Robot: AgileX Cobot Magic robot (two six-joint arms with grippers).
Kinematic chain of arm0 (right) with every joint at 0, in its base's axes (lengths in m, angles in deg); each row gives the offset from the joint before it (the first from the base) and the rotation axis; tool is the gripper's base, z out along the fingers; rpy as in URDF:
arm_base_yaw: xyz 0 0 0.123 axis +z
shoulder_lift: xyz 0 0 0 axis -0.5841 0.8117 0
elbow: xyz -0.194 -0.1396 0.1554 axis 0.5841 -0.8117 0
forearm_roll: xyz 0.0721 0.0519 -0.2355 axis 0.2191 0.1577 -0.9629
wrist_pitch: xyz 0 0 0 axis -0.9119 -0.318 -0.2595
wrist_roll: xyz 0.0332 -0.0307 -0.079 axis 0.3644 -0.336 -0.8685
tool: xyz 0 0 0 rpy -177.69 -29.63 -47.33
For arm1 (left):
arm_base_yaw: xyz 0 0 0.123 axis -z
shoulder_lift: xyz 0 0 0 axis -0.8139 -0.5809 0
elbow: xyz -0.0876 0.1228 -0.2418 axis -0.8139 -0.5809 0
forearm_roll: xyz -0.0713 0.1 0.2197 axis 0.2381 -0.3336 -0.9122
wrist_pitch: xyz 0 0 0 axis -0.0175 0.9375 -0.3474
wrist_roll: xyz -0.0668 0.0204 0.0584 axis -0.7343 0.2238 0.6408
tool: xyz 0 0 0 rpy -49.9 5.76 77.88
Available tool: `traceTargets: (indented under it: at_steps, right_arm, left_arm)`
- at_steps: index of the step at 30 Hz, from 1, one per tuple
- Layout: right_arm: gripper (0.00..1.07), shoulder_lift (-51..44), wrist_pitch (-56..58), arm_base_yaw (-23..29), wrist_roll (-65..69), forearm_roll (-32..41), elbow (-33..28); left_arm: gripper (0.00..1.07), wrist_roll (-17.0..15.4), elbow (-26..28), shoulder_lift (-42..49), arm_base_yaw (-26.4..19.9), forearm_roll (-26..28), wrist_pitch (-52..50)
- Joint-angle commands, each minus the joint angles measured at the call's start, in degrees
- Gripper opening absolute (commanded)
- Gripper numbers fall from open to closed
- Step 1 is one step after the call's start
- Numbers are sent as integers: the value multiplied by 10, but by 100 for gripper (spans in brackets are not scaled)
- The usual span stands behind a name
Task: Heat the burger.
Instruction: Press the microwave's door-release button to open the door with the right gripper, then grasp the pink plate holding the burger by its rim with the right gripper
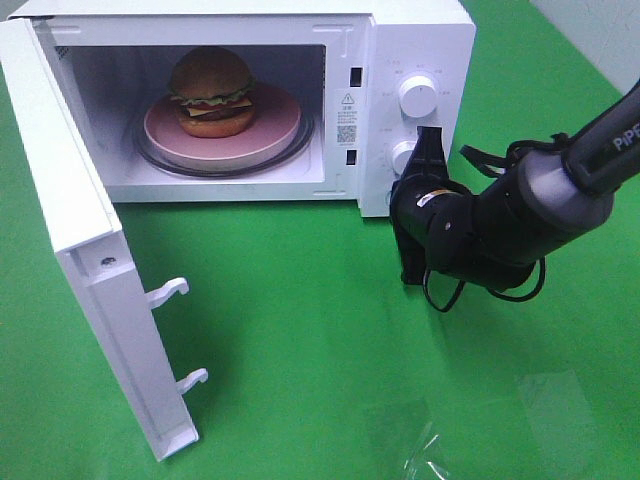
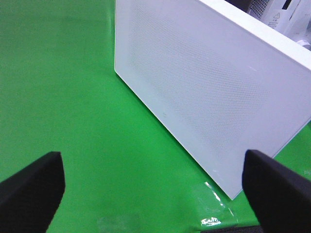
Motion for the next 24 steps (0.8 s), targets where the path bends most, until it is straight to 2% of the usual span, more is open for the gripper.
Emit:
traceTargets:
  at_steps: [1, 13, 19, 24]
  right_arm:
    - [1, -31, 44, -2, -13, -34, -15]
    - [3, -91, 104, -2, -79, -57, -77]
    - [3, -137, 169, -2, -187, -64, -93]
    - [4, -179, 234, -2, -270, -107, -94]
  left_arm:
    - [91, 1, -3, 3, -1, 1, -1]
    - [91, 1, -3, 3, -1, 1, -1]
    - [91, 1, -3, 3, -1, 1, -1]
    - [91, 1, -3, 3, -1, 1, -1]
